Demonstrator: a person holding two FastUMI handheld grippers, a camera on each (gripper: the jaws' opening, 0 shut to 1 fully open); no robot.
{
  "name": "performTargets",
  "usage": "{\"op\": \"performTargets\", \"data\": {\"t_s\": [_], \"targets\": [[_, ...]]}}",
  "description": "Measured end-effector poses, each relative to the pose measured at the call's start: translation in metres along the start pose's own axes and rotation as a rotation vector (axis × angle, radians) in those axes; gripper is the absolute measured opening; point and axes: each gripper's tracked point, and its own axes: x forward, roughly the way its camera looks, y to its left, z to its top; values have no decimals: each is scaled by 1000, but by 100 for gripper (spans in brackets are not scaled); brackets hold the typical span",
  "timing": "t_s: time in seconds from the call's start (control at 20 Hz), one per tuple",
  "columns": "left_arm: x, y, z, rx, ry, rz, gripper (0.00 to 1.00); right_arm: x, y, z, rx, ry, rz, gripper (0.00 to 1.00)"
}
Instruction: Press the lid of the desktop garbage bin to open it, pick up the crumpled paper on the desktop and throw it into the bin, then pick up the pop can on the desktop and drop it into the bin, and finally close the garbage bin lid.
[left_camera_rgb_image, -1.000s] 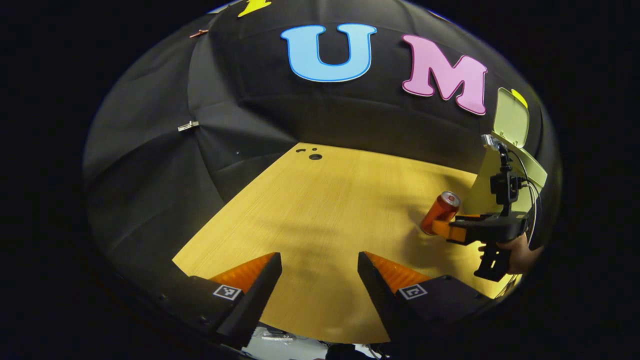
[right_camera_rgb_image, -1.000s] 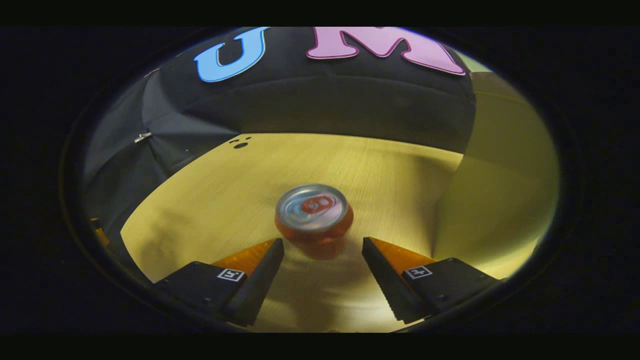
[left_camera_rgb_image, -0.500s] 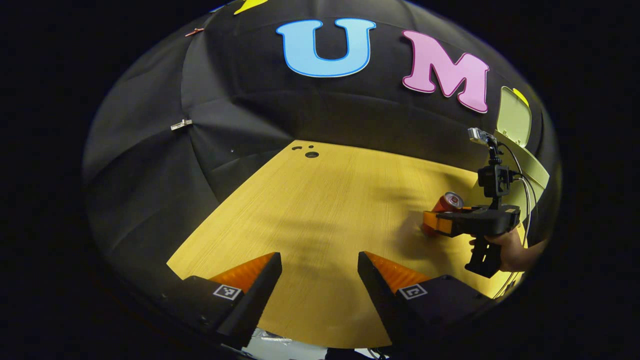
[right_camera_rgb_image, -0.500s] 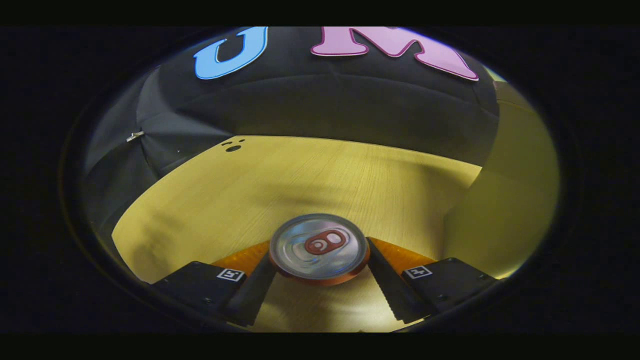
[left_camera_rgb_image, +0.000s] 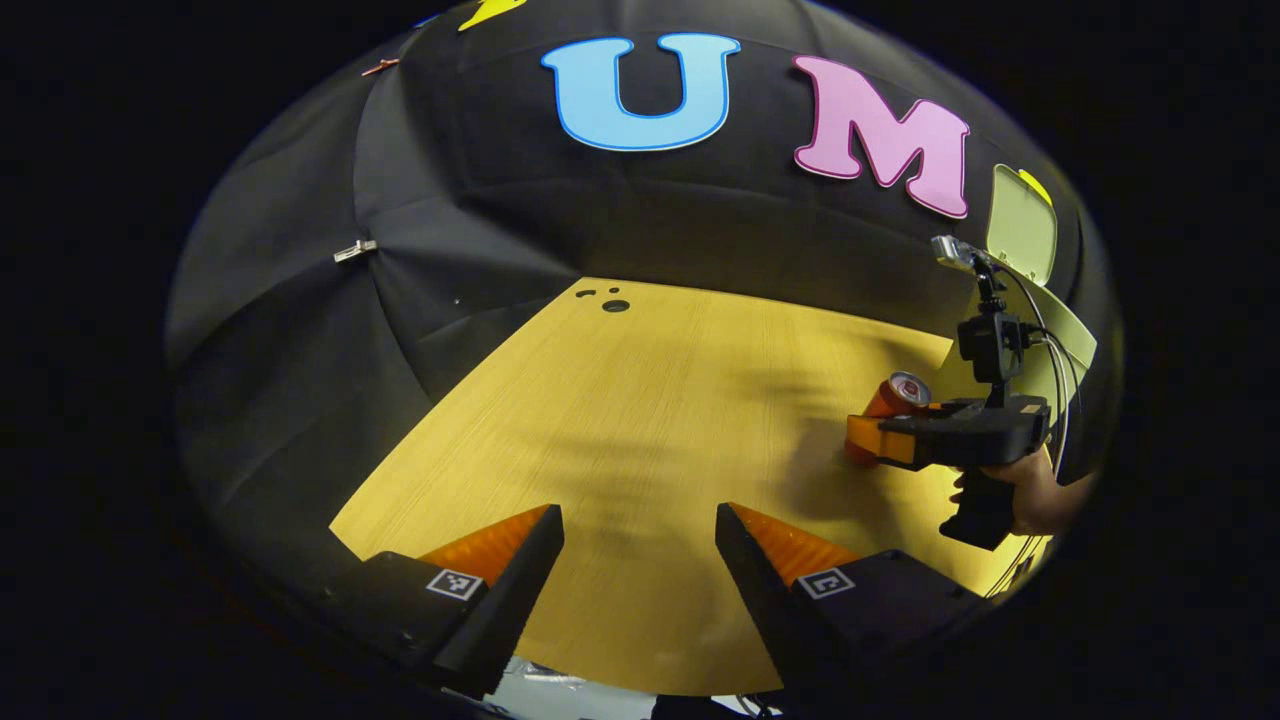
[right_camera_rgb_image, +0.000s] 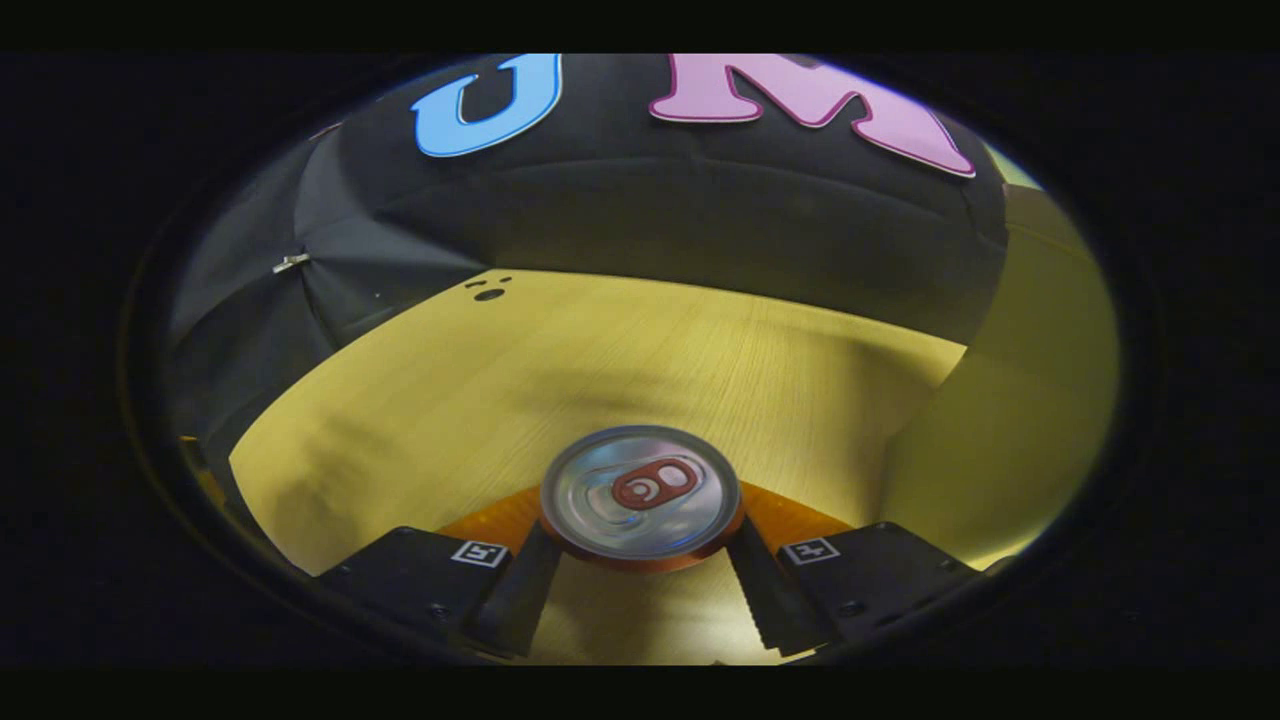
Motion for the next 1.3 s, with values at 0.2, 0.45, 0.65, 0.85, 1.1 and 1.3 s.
{"op": "performTargets", "data": {"t_s": [0.2, 0.45, 0.65, 0.85, 1.1, 1.3], "targets": [[2, -11, -1, -3, -12, -28, 98, -36, 0, 20, 11, -20, 20, 83], [7, -32, -3, -15, -9, -87, 98, -96, 0, 66, -26, -91, 46, 83], [12, -53, 6, -13, -24, -143, 99, -148, -2, 103, -47, -182, 39, 83], [20, -78, 13, 17, -18, -209, 99, -197, -19, 137, -1, -266, 14, 83], [25, -107, 19, 106, -25, -276, 96, -244, -71, 164, 92, -338, -64, 83], [23, -134, 19, 143, -22, -317, 96, -267, -127, 173, 156, -376, -155, 83]]}}
